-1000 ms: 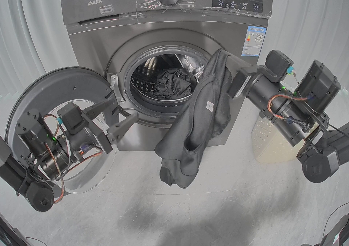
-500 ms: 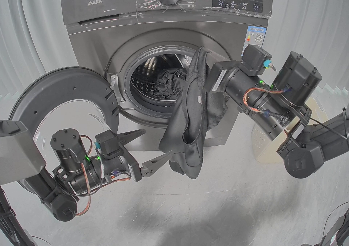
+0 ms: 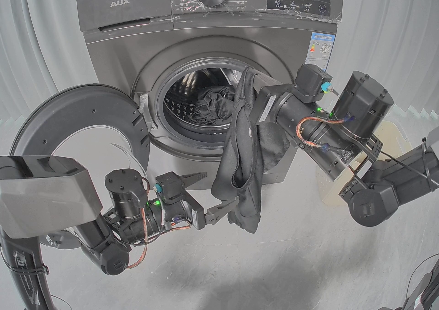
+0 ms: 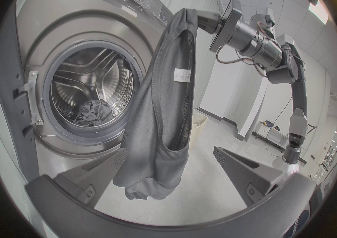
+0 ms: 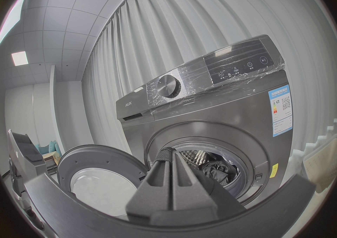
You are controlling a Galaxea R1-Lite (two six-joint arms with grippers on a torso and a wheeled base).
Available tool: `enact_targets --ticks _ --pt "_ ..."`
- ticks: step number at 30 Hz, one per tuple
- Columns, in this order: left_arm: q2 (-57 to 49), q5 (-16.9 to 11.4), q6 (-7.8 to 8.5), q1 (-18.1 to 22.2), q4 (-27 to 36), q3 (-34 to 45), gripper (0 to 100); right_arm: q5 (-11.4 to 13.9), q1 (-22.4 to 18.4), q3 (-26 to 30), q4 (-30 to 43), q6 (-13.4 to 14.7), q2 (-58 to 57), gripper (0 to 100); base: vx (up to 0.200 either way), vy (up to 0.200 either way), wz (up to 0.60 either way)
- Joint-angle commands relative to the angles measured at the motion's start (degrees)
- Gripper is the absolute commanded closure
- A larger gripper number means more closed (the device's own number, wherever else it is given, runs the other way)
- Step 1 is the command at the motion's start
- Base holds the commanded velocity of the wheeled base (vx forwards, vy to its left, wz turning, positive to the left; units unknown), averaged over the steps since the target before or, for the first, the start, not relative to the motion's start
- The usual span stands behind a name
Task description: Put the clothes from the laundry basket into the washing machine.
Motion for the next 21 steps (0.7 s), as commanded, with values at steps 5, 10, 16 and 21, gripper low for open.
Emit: enact_targets --ticks 5,10,16,21 --pt "4.95 0.85 -0.12 -0.58 -0.04 -3.29 0 -0.04 0.08 0.02 0.18 -0.07 0.31 100 0.000 0.000 0.00" --pt "8.12 1.46 -0.12 -0.31 0.05 -6.02 0 -0.04 0.08 0.02 -0.26 -0.07 0.57 100 0.000 0.000 0.00" --pt "12.16 3.40 0.14 -0.31 0.22 -11.29 0 -0.04 0.70 0.10 -0.26 -0.07 0.57 100 0.000 0.000 0.00" --pt "15.59 5.15 0.67 -0.40 0.31 -16.04 0 -0.04 1.93 0.10 -0.35 0.02 0.49 100 0.000 0.000 0.00"
